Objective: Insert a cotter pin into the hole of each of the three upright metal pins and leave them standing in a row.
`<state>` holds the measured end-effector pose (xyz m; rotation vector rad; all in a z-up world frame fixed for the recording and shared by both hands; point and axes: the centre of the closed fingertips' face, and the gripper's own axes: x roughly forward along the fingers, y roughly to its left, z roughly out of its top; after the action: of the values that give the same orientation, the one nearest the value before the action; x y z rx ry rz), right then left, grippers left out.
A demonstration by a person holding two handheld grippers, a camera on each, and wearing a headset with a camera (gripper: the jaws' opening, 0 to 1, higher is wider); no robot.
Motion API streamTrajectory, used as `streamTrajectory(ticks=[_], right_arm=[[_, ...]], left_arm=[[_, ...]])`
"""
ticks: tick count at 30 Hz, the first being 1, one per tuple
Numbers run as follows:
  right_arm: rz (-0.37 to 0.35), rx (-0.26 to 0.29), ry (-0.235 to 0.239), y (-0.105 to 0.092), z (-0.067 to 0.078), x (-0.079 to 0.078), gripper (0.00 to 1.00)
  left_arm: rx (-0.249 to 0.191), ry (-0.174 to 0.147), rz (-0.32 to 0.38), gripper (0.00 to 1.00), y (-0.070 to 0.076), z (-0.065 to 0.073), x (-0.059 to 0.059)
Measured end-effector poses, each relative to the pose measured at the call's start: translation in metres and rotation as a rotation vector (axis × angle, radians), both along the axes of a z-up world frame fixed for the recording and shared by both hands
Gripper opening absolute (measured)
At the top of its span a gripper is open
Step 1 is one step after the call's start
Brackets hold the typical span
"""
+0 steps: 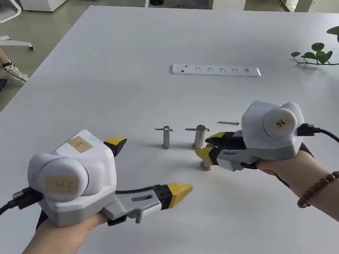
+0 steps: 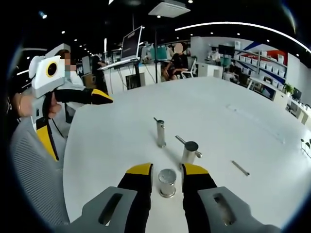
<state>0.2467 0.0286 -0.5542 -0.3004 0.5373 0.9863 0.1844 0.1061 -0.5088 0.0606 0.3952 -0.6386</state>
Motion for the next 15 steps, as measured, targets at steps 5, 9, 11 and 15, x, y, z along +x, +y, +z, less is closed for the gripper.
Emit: streamTrajectory(ticks=[5,9,11,15], right_arm=[[0.010,-0.004,0.014,-0.008,0.007,-0.006,0.23],[0.009,-0.009,0.032,-0.018,0.007,-0.006,0.25],[0.012,-0.016,0.037,-0.022,0.011,-0.006,0.25],[0.008,-0.029,0.043,-0.031,0.017,-0.002,0.26]], left_arm=[[0.000,-0.003,0.003,0.93,0.001,0.001,0.000],[0.001,-0.005,0.008,0.94,0.002,0.002,0.001],[0.002,-0.004,0.013,0.94,0.003,0.001,0.002],[0.004,-0.005,0.015,0.95,0.005,0.001,0.002]])
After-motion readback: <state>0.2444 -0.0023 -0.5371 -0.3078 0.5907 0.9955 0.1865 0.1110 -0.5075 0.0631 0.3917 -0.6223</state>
